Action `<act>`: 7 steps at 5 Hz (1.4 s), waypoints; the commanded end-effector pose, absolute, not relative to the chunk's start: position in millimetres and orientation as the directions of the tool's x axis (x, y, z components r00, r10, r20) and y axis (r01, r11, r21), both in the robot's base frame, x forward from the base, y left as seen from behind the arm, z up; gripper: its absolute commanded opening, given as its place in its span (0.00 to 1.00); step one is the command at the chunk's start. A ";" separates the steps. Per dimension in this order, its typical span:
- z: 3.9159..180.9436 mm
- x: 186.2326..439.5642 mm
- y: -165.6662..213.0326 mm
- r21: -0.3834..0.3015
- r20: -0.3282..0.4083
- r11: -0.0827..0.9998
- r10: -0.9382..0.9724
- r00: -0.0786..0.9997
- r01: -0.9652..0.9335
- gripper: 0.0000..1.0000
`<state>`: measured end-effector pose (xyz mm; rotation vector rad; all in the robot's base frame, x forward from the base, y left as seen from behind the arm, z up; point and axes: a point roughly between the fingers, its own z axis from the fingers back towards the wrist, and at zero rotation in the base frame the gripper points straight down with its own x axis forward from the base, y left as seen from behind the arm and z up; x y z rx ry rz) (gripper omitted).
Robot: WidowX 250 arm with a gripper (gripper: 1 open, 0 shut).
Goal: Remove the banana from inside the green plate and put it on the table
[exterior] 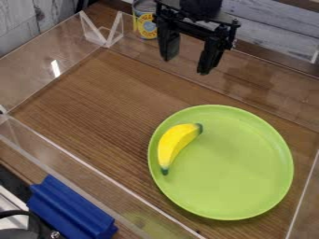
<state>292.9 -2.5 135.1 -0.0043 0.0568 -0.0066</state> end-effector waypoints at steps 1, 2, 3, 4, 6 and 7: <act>126.5 277.9 -7.6 -0.011 -0.059 1.000 -0.006 0.998 0.006 1.00; 112.4 260.5 -14.0 -0.022 -0.056 1.000 0.003 0.998 -0.004 1.00; 100.4 248.7 -17.9 -0.030 -0.055 1.000 0.004 0.998 -0.006 1.00; 90.7 247.3 -19.7 -0.037 -0.050 0.999 0.003 0.999 -0.005 1.00; 78.2 245.2 -24.8 -0.043 -0.059 0.999 -0.005 0.998 0.003 1.00; 71.0 245.3 -26.4 -0.045 -0.062 0.999 -0.008 0.998 0.005 1.00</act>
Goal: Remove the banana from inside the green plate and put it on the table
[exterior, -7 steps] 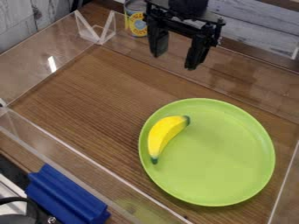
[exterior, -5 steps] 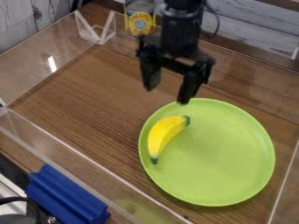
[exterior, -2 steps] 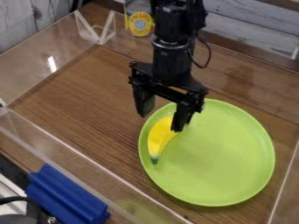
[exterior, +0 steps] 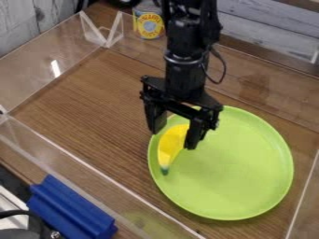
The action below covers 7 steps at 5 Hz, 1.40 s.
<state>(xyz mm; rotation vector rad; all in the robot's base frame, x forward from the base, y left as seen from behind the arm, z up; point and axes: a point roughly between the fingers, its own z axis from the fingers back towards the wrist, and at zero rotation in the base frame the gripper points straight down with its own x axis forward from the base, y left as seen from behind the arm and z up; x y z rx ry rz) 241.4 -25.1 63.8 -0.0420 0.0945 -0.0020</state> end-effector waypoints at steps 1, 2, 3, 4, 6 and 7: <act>68.8 246.9 -26.9 -0.046 -0.062 0.999 -0.013 0.998 0.011 1.00; 68.1 248.5 -26.8 -0.046 -0.061 0.999 -0.019 0.998 0.017 1.00; 67.6 250.0 -26.5 -0.045 -0.058 0.999 -0.025 0.998 0.023 1.00; 67.1 251.6 -26.0 -0.044 -0.055 0.999 -0.030 0.998 0.027 1.00; 67.3 254.4 -25.1 -0.043 -0.050 0.999 -0.033 0.998 0.031 1.00; 67.4 255.7 -24.6 -0.043 -0.048 0.999 -0.035 0.998 0.033 1.00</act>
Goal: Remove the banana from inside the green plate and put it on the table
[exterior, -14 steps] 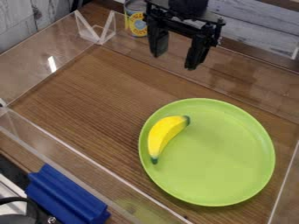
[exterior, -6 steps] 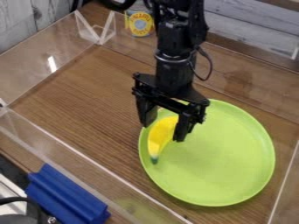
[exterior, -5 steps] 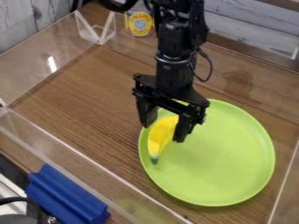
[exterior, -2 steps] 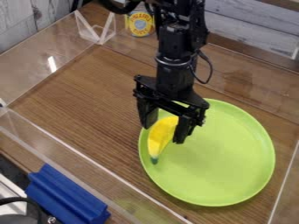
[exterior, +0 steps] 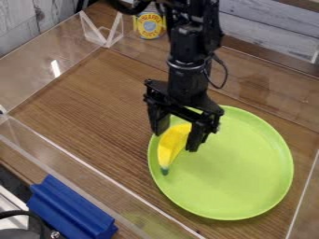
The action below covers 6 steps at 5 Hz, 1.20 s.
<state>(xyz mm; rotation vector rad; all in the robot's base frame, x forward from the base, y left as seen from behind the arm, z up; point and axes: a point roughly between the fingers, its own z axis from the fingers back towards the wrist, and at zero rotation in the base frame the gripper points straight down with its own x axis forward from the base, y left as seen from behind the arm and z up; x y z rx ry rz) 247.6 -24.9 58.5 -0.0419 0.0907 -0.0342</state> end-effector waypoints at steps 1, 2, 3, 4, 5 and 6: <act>67.3 256.3 -23.6 -0.043 -0.043 0.998 -0.038 0.998 0.036 1.00; 66.3 256.2 -23.0 -0.044 -0.041 0.998 -0.044 0.998 0.042 1.00; 65.2 256.0 -22.4 -0.044 -0.039 0.998 -0.048 0.998 0.046 1.00; 64.1 255.5 -21.8 -0.044 -0.038 0.998 -0.053 0.998 0.051 1.00; 62.9 254.8 -21.2 -0.045 -0.036 0.997 -0.057 0.998 0.055 1.00; 61.7 254.0 -20.6 -0.045 -0.035 0.997 -0.060 0.998 0.058 1.00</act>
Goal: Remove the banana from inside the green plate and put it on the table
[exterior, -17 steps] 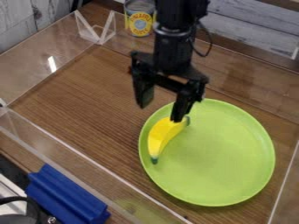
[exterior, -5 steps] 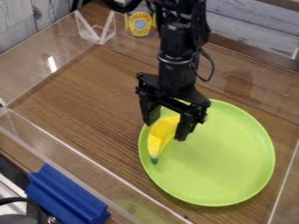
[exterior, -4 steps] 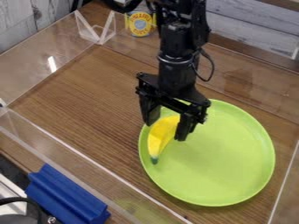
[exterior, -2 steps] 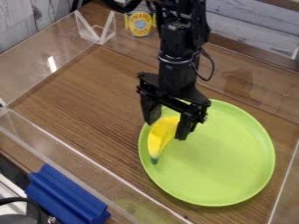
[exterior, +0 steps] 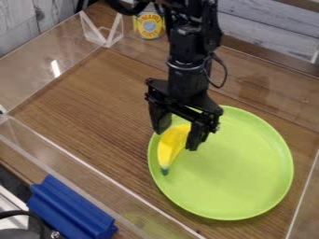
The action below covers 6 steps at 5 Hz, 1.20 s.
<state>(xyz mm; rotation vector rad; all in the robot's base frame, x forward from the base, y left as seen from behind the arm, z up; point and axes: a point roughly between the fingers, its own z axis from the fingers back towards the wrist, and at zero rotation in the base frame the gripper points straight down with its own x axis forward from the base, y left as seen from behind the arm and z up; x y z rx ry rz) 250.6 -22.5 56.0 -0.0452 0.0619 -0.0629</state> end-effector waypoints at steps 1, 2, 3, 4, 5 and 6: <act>72.6 257.8 -24.1 -0.049 -0.026 0.997 -0.063 0.998 0.062 1.00; 85.3 261.9 -28.2 -0.052 -0.014 0.996 -0.066 0.998 0.066 1.00; 102.3 266.0 -33.8 -0.053 0.010 0.996 -0.070 0.997 0.071 1.00; 124.3 269.8 -41.8 -0.057 0.031 0.995 -0.082 0.996 0.083 1.00; 137.4 267.6 -49.6 -0.059 0.034 0.992 -0.107 0.994 0.109 1.00; 141.8 262.3 -54.1 -0.065 0.039 0.990 -0.124 0.992 0.126 1.00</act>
